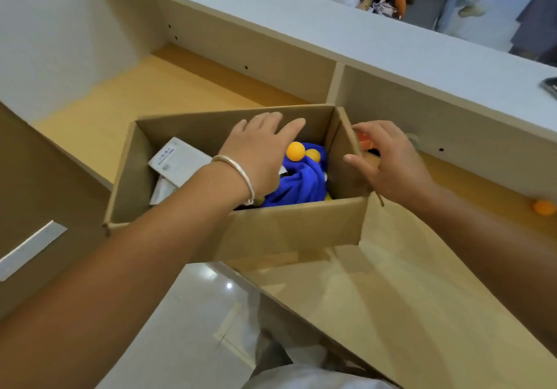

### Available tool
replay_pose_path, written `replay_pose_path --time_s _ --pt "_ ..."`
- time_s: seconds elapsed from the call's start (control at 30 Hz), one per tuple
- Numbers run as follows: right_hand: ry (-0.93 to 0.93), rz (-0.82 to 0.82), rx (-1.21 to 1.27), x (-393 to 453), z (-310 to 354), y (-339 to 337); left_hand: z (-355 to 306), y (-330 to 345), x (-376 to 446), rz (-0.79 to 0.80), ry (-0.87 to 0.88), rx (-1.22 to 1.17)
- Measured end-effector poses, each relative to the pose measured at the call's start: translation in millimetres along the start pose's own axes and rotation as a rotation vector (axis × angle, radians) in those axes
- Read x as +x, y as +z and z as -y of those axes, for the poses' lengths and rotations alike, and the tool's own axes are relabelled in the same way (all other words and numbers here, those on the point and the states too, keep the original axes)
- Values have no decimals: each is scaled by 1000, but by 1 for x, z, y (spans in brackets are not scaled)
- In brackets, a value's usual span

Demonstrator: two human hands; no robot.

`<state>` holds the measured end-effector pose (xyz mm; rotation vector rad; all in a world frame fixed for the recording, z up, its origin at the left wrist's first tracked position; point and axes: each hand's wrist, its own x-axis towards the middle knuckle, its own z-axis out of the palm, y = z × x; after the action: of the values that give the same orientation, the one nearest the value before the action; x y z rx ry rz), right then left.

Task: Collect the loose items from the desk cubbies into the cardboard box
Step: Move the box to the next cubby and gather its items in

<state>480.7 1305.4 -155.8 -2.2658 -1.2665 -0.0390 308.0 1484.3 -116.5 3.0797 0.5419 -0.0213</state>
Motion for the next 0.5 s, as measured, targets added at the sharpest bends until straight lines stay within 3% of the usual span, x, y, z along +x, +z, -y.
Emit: replay_pose_path --time_s 0.3,0.5 --pt "194 39 -96 -12 -133 -26 -110 20 97 -112 127 -233" --pt "227 104 -124 10 -209 -4 -179 58 175 104 62 -201"
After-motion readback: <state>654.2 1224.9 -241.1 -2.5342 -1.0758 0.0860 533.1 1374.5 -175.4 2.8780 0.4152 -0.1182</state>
